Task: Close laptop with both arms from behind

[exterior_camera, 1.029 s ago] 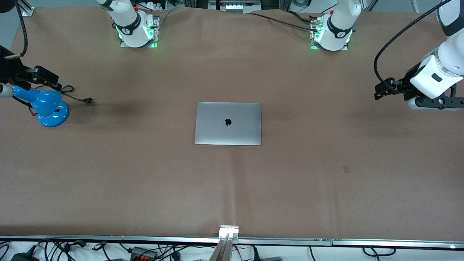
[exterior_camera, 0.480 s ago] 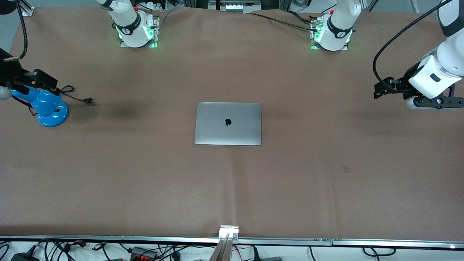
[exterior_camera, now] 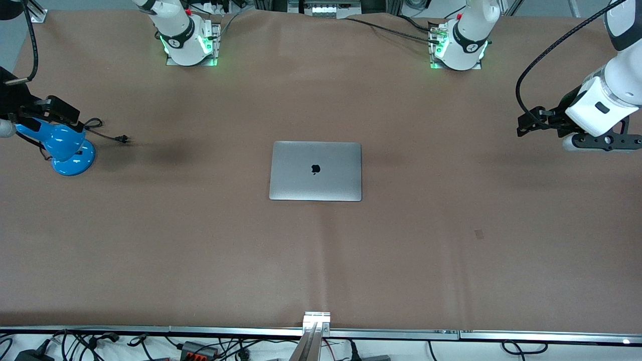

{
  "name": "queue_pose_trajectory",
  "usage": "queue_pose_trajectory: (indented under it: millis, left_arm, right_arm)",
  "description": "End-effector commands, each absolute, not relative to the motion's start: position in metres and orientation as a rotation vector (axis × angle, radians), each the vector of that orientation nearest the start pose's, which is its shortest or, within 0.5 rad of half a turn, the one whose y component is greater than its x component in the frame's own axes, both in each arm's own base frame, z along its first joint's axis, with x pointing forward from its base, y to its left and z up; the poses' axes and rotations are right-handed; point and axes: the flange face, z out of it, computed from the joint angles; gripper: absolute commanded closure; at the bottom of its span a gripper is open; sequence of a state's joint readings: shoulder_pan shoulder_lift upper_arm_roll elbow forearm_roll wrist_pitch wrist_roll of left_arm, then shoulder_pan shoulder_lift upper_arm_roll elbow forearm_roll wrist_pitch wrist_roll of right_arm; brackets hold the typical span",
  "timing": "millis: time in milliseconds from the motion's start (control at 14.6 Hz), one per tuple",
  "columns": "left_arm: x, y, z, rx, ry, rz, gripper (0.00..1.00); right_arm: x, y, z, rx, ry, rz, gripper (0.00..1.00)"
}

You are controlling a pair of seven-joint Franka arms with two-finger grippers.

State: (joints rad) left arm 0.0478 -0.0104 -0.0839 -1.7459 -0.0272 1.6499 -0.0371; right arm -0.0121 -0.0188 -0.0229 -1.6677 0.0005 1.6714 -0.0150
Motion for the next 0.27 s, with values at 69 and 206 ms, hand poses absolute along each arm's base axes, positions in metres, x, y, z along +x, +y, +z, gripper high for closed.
queue_pose_trajectory:
  millis: [69, 206]
  left_arm:
    - [0.5512, -0.0239, 0.5596, -3.170, 0.009, 0.143, 0.00]
    - [0.5512, -0.0231, 0.5596, -3.170, 0.006, 0.143, 0.00]
  right_arm:
    - [0.5511, -0.0180, 0.5987, -3.152, 0.035, -0.041, 0.00]
    - [0.5513, -0.0180, 0.5988, -3.152, 0.035, -0.043, 0.00]
